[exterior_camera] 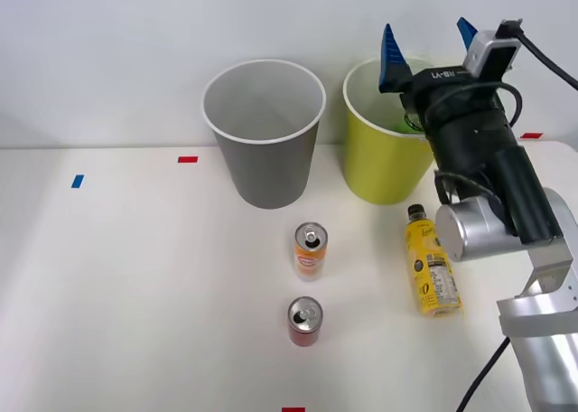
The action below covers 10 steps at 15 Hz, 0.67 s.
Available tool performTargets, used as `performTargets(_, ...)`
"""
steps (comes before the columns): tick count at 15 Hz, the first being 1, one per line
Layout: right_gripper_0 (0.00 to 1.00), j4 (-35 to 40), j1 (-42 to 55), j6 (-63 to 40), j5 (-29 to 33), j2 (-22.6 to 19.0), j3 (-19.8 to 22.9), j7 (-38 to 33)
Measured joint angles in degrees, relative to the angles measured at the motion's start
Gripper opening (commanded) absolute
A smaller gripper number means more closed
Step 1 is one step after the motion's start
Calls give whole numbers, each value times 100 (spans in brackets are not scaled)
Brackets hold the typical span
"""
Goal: Put cans in the gray bin, plastic bottles in the light green bin
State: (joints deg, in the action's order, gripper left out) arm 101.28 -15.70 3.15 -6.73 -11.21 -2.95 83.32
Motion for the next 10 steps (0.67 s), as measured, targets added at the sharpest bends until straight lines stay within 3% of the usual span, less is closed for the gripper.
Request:
performTargets(5, 100, 137, 938, 1316, 133, -26, -127, 127)
performTargets(10, 100, 1165, 2305, 1390, 230, -26, -398, 189)
